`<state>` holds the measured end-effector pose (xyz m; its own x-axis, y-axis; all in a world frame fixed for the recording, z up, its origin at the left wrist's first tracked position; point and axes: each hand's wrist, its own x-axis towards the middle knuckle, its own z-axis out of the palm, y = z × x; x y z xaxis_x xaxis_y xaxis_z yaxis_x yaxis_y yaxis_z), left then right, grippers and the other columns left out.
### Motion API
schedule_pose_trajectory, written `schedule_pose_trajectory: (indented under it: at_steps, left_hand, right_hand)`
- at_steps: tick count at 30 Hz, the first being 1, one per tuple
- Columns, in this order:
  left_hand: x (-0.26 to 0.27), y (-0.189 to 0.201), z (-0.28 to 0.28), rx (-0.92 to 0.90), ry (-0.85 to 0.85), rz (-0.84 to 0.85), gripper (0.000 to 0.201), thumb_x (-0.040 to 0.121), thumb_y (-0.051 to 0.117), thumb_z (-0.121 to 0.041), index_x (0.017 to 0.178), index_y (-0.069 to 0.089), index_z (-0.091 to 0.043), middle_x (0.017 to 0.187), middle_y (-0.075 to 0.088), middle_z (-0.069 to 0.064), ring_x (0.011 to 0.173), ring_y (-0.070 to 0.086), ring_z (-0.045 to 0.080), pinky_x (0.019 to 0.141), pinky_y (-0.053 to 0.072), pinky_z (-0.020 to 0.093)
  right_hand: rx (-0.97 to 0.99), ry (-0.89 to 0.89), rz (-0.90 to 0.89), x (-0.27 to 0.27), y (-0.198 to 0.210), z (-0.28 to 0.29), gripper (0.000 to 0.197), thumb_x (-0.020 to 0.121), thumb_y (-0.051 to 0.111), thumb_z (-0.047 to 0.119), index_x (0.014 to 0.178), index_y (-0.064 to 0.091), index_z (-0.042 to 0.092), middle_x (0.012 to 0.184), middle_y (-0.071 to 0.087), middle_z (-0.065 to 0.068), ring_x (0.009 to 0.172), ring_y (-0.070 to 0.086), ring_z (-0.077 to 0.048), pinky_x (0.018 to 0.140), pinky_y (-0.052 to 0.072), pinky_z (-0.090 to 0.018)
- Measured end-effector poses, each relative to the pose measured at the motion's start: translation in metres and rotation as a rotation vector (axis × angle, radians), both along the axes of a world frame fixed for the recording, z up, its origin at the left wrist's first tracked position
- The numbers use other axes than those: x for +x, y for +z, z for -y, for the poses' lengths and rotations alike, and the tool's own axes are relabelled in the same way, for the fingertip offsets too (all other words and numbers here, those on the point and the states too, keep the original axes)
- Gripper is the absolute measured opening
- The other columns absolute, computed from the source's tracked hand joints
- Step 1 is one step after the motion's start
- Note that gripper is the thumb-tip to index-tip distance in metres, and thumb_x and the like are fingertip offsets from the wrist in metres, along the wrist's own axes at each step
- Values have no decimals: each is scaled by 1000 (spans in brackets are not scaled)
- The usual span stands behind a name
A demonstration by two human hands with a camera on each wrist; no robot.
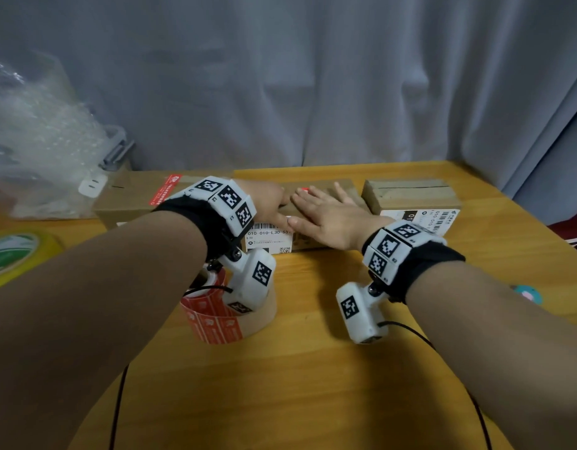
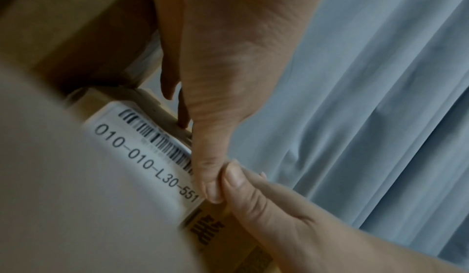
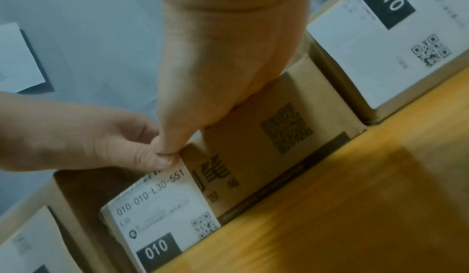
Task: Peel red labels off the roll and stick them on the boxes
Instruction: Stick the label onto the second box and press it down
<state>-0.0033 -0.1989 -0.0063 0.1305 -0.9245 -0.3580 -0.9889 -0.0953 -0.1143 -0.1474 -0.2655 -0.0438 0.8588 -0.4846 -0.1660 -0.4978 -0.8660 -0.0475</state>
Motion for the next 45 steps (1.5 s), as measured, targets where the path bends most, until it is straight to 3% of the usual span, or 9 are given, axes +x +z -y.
schedule_pose_trajectory:
  at_steps: [5, 8, 14, 22, 27, 30, 37, 41, 45]
  left_hand:
    - [1, 0, 1, 10, 1, -11, 75, 83, 47, -62, 136, 44, -7, 141, 48, 9, 114, 51, 22, 96, 39, 34]
    - [3, 0, 2, -5, -1, -28, 71, 84, 48, -59, 133, 46, -8, 133, 53, 8, 100, 46, 17, 90, 40, 34]
    - [0, 1, 1, 15, 17, -11, 73, 84, 48, -59, 138, 41, -10, 146, 43, 9, 124, 48, 24, 103, 38, 37]
    - [4, 0, 4, 30, 23, 11, 72, 82, 49, -62, 132, 49, -10, 143, 49, 8, 117, 53, 21, 98, 40, 34]
    - [16, 4, -2, 63, 47, 66, 68, 82, 50, -61, 128, 52, -11, 142, 49, 5, 118, 54, 24, 99, 43, 38]
    - [19, 4, -6, 64, 50, 95, 71, 82, 48, -63, 130, 51, -12, 142, 50, 5, 122, 52, 25, 103, 41, 41]
    - [7, 7, -7, 63, 80, 235, 68, 83, 42, -65, 130, 52, -16, 132, 57, -1, 127, 48, 25, 116, 13, 55]
    - [-6, 22, -22, -28, 88, 184, 60, 87, 42, -59, 118, 57, -10, 111, 63, 3, 113, 56, 24, 113, 25, 50]
    - [-5, 42, -50, -230, 109, -17, 62, 88, 45, -56, 137, 45, -17, 140, 50, 6, 127, 47, 26, 107, 36, 40]
  right_hand:
    - [-140, -38, -79, -6, 14, 10, 81, 87, 9, 69, 150, 13, 19, 160, 13, 3, 148, 1, -16, 116, -13, -53]
    - [-144, -4, -88, 3, 15, 14, 93, 79, 11, 79, 151, 10, 19, 160, 8, 4, 148, -5, -17, 115, -15, -54]
    - [-18, 33, -100, 4, 6, 25, 125, 55, 46, 89, 150, -6, 25, 160, -9, 9, 146, -14, -17, 111, -21, -58]
    - [-140, -76, -104, 8, 8, 24, 129, 56, 63, 77, 150, -3, 20, 161, -1, -2, 148, -4, -26, 114, -11, -58]
    - [-104, -30, 29, 14, -5, 9, 114, 68, 61, 70, 150, -2, 22, 161, -2, -8, 148, -1, -24, 119, -4, -50]
    - [-63, 52, 105, 10, -3, 5, 88, 80, 58, 58, 149, 14, 29, 161, 0, -2, 148, 0, -21, 118, -8, -46]
    - [-60, 85, 187, -13, 7, -8, 57, 88, 55, 43, 141, 39, 28, 159, 18, 2, 146, 10, -20, 118, -2, -42]
    - [-20, 19, 234, -22, 12, -20, 68, 88, 57, 38, 147, 26, 23, 158, 20, -1, 146, 14, -23, 120, 8, -42]
    - [88, -28, 433, -23, 17, -33, 62, 89, 56, 28, 145, 32, 19, 151, 36, -7, 140, 29, -26, 116, 24, -43]
